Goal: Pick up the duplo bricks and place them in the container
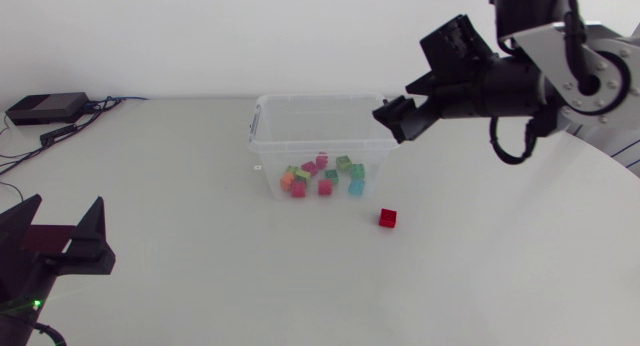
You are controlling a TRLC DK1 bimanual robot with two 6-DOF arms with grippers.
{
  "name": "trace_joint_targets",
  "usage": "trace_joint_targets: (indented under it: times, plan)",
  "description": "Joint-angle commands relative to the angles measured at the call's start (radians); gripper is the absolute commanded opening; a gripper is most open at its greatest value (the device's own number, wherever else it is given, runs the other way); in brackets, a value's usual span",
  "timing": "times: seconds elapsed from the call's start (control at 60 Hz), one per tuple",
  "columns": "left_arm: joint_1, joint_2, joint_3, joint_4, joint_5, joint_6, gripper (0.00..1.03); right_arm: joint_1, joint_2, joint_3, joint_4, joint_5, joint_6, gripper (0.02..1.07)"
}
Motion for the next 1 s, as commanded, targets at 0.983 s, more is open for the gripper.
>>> trace_joint_targets:
  times: [0.983]
  plan:
    - [-0.057, -0.02, -0.054, 0.019, -0.003, -0.146, 0.99, -0.164, 0.505, -0.119, -0.03, -0.189, -0.469, 1.01]
